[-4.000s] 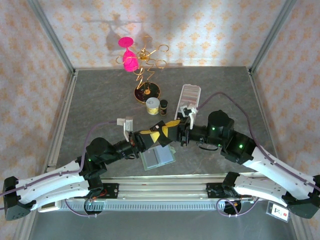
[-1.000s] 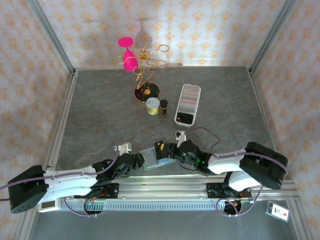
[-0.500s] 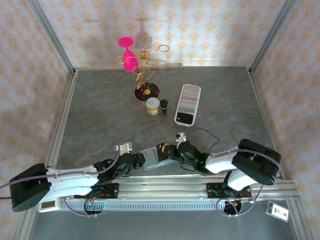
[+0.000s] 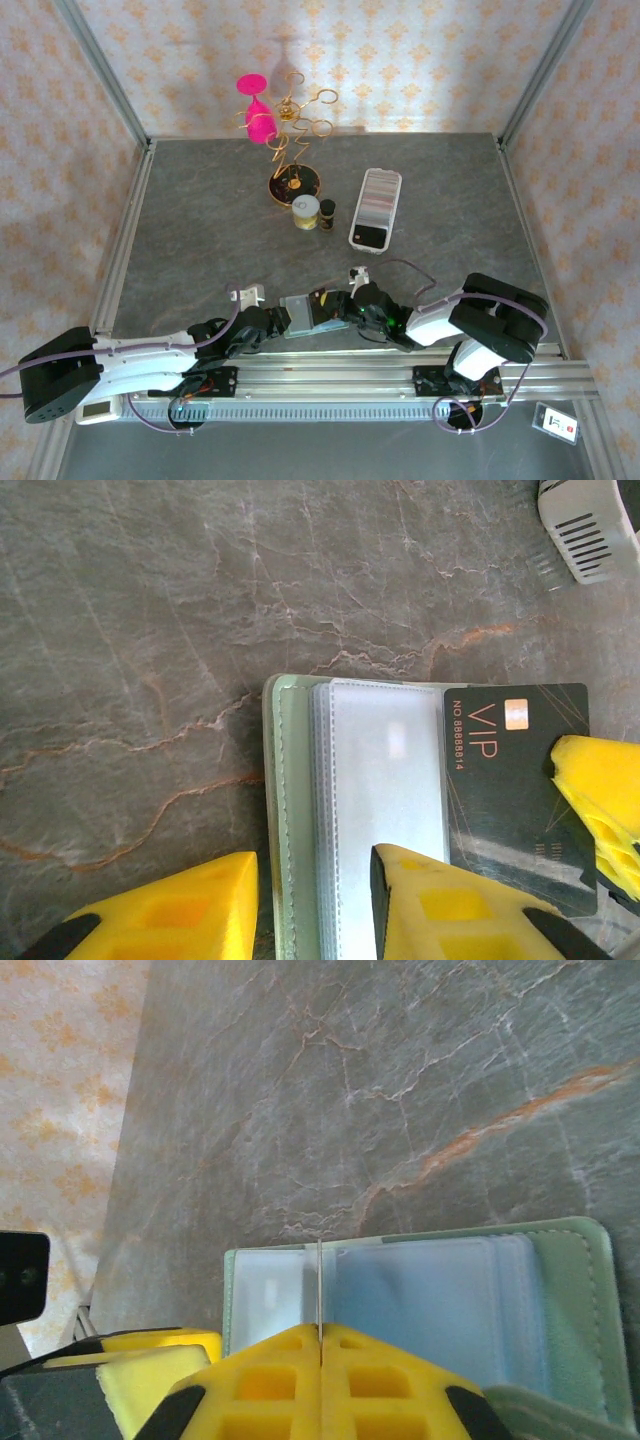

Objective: Put the credit cards into the card holder

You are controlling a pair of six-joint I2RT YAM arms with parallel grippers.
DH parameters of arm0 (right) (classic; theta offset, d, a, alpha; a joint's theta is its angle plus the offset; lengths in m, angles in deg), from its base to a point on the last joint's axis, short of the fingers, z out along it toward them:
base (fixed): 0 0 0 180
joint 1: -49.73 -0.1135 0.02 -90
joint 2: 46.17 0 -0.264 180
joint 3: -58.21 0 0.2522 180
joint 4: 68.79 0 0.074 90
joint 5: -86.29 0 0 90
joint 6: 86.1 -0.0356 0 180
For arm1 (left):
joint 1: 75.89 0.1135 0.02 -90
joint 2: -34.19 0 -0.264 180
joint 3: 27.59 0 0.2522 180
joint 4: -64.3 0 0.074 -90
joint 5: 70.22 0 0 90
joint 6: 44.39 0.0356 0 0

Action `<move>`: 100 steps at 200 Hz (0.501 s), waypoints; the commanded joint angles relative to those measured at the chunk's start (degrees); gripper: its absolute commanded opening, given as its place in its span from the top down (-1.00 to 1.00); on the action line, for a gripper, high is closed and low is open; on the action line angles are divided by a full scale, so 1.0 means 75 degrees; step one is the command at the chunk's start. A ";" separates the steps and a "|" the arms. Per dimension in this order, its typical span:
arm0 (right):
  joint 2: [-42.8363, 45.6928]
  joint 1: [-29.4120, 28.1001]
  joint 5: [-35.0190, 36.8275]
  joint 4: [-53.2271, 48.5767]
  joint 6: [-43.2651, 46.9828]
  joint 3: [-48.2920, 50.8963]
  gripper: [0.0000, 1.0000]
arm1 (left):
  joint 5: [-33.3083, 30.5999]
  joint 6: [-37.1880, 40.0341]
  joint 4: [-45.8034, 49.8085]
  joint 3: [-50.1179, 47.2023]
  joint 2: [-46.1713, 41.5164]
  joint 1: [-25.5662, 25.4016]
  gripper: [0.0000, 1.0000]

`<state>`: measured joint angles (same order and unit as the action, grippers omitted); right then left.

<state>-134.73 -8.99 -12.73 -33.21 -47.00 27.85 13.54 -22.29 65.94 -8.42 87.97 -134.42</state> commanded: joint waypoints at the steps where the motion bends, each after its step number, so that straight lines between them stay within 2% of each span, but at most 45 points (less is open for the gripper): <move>1: -0.0013 0.0024 -0.0019 0.0394 -0.0163 0.0056 1.00 | 0.0124 -0.0087 -0.0031 -0.0134 0.0116 -0.0036 0.34; 50: 0.0690 0.0022 0.0537 -0.0063 -0.0223 0.0193 1.00 | 0.0117 -0.0088 0.0029 -0.0150 0.0072 -0.0028 0.34; 100: 0.0420 0.0008 0.0511 -0.0022 -0.0244 0.0040 1.00 | 0.0118 -0.0099 0.0002 -0.0170 0.0054 -0.0036 0.35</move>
<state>-130.44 -8.99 -10.96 -33.45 -48.22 28.50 13.54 -22.31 65.78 -8.44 88.13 -134.42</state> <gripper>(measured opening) 0.043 0.326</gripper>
